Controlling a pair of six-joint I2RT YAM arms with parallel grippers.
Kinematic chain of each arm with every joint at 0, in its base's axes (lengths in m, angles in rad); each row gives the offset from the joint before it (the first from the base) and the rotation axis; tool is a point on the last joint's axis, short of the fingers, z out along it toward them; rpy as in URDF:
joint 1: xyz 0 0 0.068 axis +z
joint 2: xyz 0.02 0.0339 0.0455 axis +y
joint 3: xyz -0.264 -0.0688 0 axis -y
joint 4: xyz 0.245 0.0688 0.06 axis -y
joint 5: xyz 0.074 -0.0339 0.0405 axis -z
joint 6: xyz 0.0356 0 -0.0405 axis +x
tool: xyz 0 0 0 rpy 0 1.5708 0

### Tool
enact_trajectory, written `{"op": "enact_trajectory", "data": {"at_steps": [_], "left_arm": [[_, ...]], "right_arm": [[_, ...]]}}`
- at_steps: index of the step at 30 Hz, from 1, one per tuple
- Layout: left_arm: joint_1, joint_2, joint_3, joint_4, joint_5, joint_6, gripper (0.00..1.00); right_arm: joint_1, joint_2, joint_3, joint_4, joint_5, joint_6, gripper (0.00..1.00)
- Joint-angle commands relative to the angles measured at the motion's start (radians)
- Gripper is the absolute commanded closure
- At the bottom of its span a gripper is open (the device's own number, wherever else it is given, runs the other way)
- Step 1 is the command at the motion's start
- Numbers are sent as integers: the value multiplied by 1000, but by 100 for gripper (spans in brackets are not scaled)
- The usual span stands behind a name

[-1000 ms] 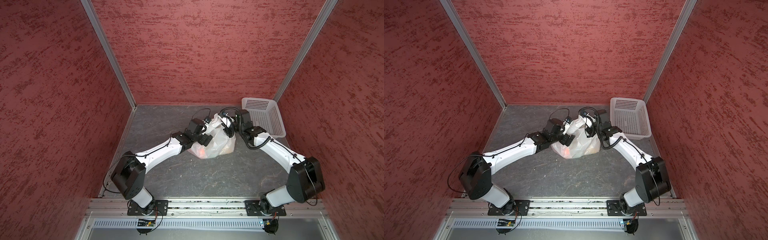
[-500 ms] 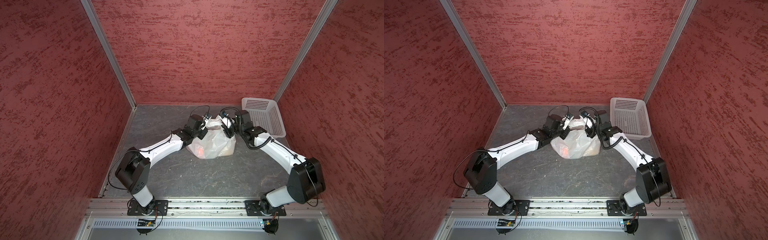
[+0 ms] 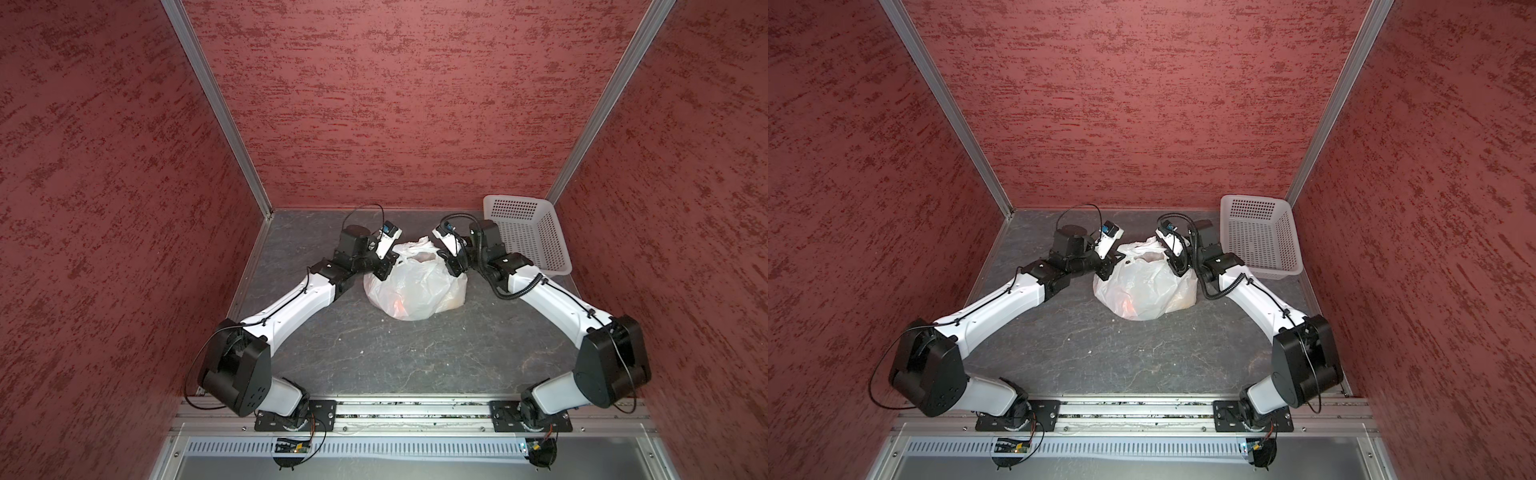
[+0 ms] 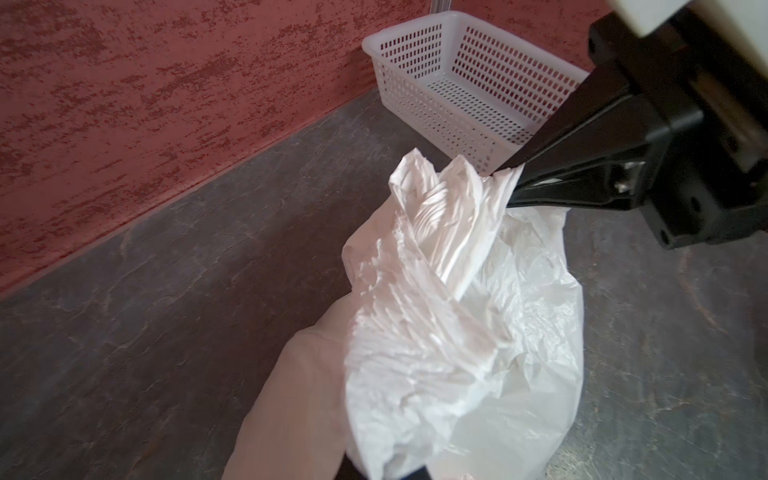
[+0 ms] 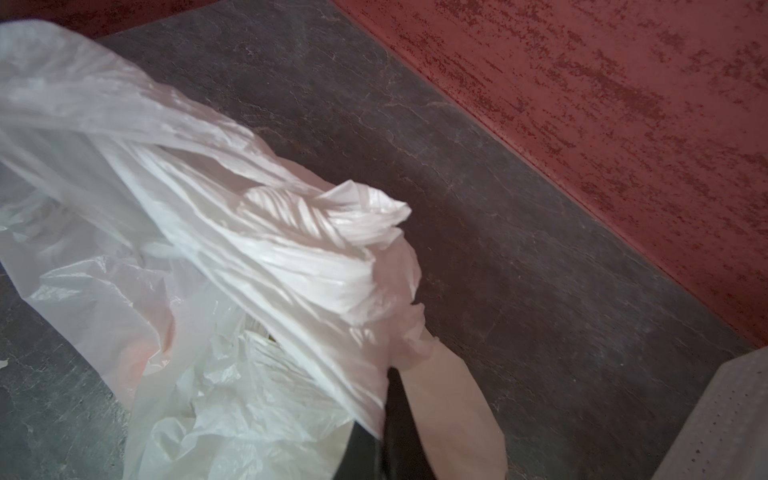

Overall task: Untie the knot of the plastic bag and take out the fruit
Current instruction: Untie the plastic bag at the center of the table.

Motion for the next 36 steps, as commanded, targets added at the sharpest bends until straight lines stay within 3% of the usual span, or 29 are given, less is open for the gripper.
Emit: {"op": "enact_trajectory", "data": {"at_steps": [1,10,15,20,21,24,28,32,36], "left_arm": [[95,-46,-30,-55,70,-62,100],[198,-41,-103,27,292,-185,100],[201,-15,-93,18,377,-191,98],[196,-9,-89,19,390,-200,98],[193,-13,-87,16,392,-199,98],[162,-24,-60,-16,388,-173,98],[125,-34,-20,-36,387,-151,98],[100,-50,5,-18,391,-146,98],[98,-57,17,10,402,-149,98]], "right_arm": [[-111,-13,-4,-75,134,61,100],[-178,7,-5,-118,216,173,100],[-186,-12,-20,-124,210,202,100],[-192,-11,-20,-150,211,228,100],[-193,-17,-17,-156,191,225,97],[-193,-83,-6,-170,111,208,63],[-183,-181,40,-205,26,171,34],[-124,-179,128,-253,-3,112,16],[-53,-83,196,-269,8,39,6]]}}
